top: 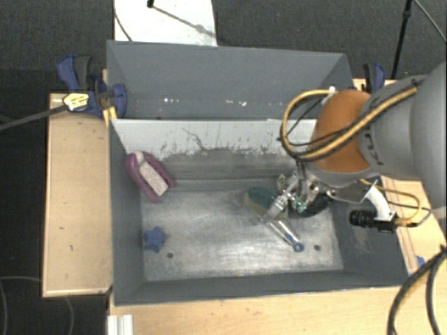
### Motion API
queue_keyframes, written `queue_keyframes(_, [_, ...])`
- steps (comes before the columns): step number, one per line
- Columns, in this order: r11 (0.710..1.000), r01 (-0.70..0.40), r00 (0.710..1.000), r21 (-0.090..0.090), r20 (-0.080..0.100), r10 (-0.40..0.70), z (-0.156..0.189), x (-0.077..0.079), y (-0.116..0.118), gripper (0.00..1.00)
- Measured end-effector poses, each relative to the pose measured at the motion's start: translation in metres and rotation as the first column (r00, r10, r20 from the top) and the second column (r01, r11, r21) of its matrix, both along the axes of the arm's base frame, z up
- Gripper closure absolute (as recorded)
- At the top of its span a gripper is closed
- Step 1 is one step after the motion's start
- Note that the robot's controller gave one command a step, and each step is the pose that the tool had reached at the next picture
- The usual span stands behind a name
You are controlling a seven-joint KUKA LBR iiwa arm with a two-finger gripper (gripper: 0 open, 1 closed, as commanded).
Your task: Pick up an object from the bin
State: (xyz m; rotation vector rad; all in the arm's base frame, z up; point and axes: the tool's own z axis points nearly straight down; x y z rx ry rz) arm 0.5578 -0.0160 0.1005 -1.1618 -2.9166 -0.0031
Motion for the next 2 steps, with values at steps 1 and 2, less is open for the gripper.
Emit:
queue_keyframes(1, [0.93,0.366,0.93,0.019,0.018,-0.367,-0.019,-0.008,-0.005,0.0])
queue_keyframes(2, [0.862,0.507,0.862,0.006,-0.003,-0.507,-0.027,0.021,-0.088,0.0])
